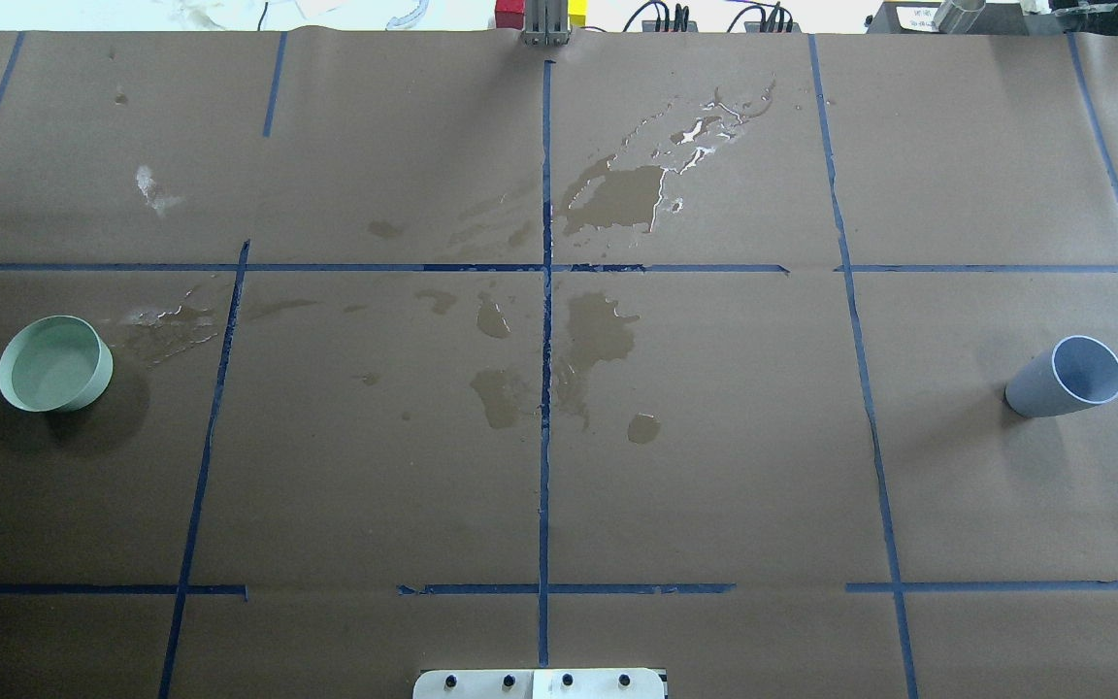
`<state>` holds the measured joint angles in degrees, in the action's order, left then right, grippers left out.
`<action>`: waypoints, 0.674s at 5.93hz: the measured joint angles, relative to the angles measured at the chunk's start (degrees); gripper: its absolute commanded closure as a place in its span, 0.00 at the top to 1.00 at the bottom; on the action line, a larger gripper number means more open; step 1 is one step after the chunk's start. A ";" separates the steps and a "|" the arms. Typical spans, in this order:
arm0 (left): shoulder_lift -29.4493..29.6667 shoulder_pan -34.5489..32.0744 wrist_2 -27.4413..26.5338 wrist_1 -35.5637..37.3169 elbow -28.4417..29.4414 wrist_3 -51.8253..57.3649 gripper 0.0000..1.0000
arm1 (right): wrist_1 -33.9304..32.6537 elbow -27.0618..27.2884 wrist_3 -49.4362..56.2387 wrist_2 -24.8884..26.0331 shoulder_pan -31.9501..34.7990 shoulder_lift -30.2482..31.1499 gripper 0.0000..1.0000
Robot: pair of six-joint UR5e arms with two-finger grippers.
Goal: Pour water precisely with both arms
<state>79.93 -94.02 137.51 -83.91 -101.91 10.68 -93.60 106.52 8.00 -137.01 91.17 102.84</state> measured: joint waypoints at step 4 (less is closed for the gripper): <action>0.09 1.04 -0.18 -1.12 0.59 -0.28 1.00 | 0.08 -1.38 0.52 -0.49 -1.93 -0.15 1.00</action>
<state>80.02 -92.98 137.33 -85.03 -101.32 10.40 -93.52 105.15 8.52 -137.51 89.24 102.69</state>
